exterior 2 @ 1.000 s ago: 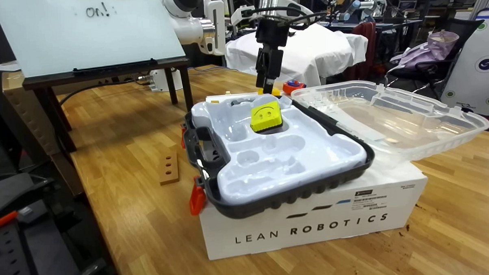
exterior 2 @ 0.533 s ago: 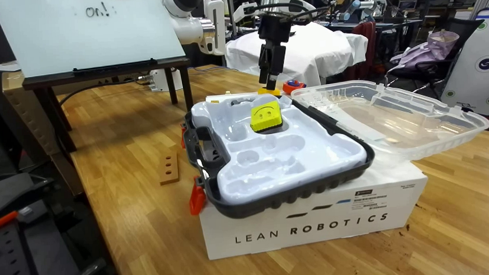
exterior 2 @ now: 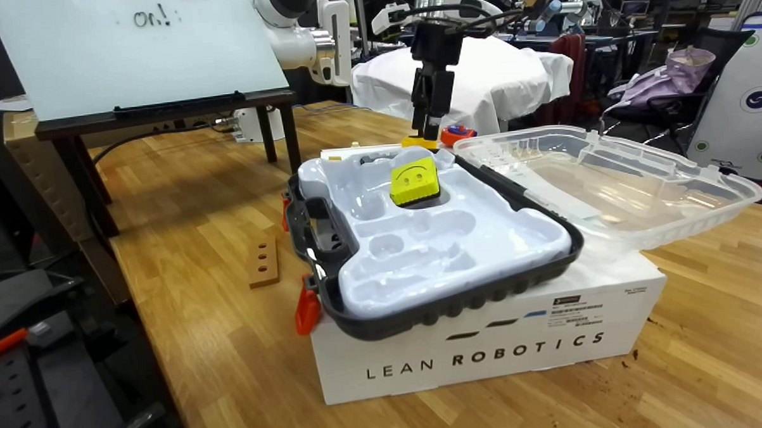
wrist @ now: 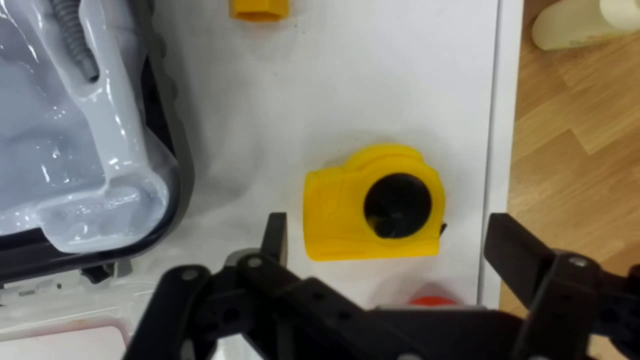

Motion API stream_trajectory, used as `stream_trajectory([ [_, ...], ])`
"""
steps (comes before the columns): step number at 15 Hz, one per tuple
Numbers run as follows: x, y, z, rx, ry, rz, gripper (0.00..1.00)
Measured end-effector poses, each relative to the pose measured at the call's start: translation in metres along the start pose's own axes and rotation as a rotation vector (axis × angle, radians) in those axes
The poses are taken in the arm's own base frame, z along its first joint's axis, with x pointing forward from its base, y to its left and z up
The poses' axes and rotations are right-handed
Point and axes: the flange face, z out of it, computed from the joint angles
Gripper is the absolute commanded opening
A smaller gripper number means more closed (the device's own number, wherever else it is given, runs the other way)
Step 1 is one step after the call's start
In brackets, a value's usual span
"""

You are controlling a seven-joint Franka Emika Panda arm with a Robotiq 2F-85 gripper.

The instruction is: Pick up the yellow object and put it inside the tray

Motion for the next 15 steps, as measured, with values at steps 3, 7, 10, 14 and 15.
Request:
stream_trajectory([
  [3, 0.006, 0.005, -0.005, 0.017, 0.001, 0.016, 1.0],
  [7, 0.005, 0.003, 0.0, 0.021, -0.011, 0.017, 1.0],
  [10, 0.005, 0.002, 0.004, 0.019, -0.017, 0.017, 1.0],
  [14, 0.005, 0.002, 0.008, 0.016, -0.02, 0.018, 1.0],
  [15, 0.005, 0.002, 0.008, 0.016, -0.02, 0.018, 1.0],
])
